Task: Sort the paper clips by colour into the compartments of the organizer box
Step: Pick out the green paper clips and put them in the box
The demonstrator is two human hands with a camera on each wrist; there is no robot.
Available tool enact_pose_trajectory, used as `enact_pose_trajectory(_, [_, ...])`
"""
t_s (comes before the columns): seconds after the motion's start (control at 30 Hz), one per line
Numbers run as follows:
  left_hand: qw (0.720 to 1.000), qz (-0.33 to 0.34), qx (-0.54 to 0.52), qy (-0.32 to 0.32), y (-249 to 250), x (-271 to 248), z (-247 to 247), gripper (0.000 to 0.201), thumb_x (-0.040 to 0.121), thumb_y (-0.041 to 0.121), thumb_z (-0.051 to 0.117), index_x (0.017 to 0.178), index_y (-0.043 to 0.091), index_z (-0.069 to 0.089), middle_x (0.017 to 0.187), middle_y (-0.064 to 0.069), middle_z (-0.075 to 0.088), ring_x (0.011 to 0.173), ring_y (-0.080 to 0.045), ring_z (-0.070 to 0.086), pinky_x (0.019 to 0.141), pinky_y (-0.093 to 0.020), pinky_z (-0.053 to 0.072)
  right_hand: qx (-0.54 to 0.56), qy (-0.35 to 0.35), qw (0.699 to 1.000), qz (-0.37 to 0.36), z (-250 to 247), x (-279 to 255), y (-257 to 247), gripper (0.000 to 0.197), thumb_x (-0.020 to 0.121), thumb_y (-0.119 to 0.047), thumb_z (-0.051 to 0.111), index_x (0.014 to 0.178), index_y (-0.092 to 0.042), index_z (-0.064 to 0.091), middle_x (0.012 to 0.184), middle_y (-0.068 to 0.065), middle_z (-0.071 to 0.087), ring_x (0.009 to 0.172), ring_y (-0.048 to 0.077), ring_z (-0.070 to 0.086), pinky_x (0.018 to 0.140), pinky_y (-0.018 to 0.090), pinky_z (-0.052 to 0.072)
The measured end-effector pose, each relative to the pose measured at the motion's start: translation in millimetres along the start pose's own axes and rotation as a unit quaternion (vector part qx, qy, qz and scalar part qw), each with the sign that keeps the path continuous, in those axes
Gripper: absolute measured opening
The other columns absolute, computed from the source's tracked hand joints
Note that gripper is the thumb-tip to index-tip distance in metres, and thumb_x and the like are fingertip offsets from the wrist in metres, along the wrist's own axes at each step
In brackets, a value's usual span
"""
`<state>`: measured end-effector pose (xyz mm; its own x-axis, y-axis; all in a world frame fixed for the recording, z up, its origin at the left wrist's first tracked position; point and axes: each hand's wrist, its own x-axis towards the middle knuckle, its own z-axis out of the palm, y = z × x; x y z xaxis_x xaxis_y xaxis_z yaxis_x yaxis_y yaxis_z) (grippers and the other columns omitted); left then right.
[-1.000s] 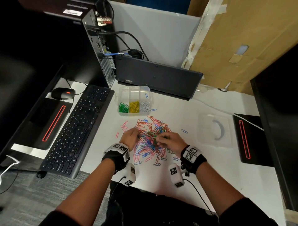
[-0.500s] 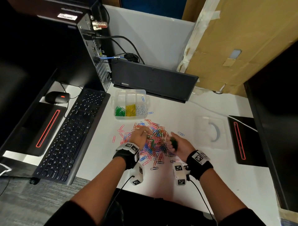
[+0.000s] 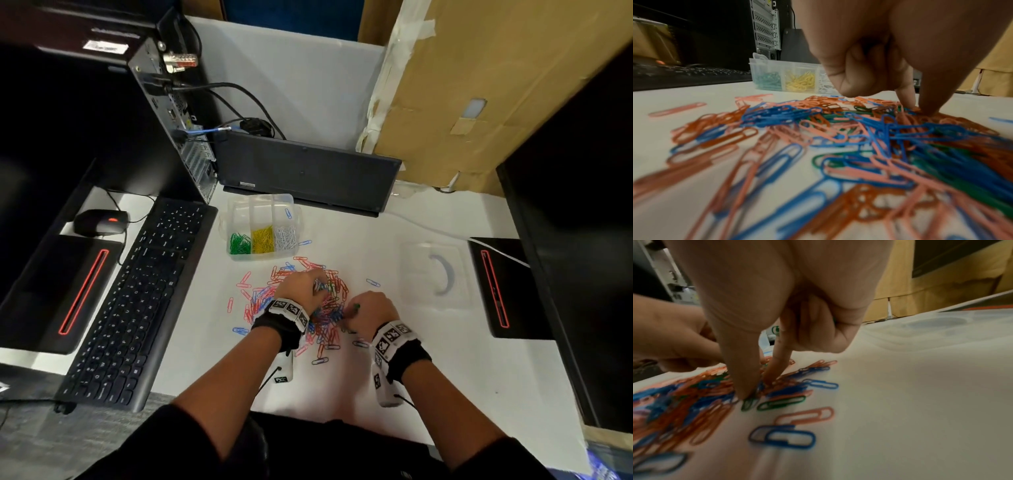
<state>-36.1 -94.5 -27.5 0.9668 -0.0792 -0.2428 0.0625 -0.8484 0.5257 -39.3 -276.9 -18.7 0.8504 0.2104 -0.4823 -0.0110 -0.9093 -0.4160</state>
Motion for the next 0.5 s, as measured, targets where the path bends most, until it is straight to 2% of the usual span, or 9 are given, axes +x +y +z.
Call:
enact_pose_trajectory(0.07, [1.000, 0.007, 0.010, 0.001, -1, 1, -1, 0.009, 0.089, 0.032, 0.062, 0.095, 0.026, 0.064, 0.067, 0.008, 0.055, 0.071, -0.018, 0.061, 0.064, -0.025, 0.046, 0.006, 0.007, 1.000, -0.002, 3, 0, -4, 0.015, 0.074, -0.038, 0.079, 0.082, -0.025, 0.078, 0.084, -0.007, 0.072, 0.074, 0.012, 0.063, 0.063, 0.020, 0.045])
enact_pose_trajectory(0.13, [1.000, 0.005, 0.008, 0.002, -3, 3, -2, 0.006, 0.090, 0.030, 0.061, 0.091, 0.025, 0.065, 0.066, 0.010, 0.053, 0.068, -0.016, 0.058, 0.064, -0.024, 0.044, 0.036, 0.003, 0.999, 0.000, 7, 1, -3, 0.013, 0.075, -0.035, 0.079, 0.081, -0.023, 0.077, 0.086, -0.005, 0.073, 0.078, 0.014, 0.066, 0.067, 0.022, 0.048])
enact_pose_trajectory(0.27, [1.000, -0.010, -0.011, -0.024, -9, 3, 1, 0.011, 0.094, 0.027, 0.057, 0.095, 0.019, 0.065, 0.076, 0.002, 0.062, 0.076, -0.019, 0.059, 0.068, -0.026, 0.045, 0.075, -0.016, 0.997, -0.011, 4, 1, 0, 0.011, 0.077, -0.034, 0.078, 0.074, -0.024, 0.076, 0.080, -0.005, 0.072, 0.077, 0.012, 0.065, 0.071, 0.024, 0.052])
enact_pose_trajectory(0.4, [0.999, -0.009, -0.023, -0.031, -17, -2, -4, 0.012, 0.092, 0.020, 0.055, 0.090, 0.016, 0.066, 0.071, 0.005, 0.057, 0.075, -0.021, 0.061, 0.067, -0.025, 0.045, 0.135, 0.030, 0.990, -0.001, -9, 4, 9, 0.013, 0.075, -0.033, 0.080, 0.070, -0.022, 0.074, 0.075, -0.005, 0.073, 0.074, 0.010, 0.067, 0.071, 0.025, 0.055])
enact_pose_trajectory(0.5, [0.999, -0.042, -0.018, -0.015, -22, -3, -10, 0.013, 0.087, 0.018, 0.054, 0.083, 0.017, 0.066, 0.074, 0.001, 0.066, 0.073, -0.022, 0.064, 0.068, -0.030, 0.054, 0.117, 0.028, 0.993, 0.010, -17, 5, 15, 0.009, 0.074, -0.027, 0.079, 0.067, -0.024, 0.073, 0.073, -0.009, 0.070, 0.075, 0.009, 0.066, 0.070, 0.024, 0.055])
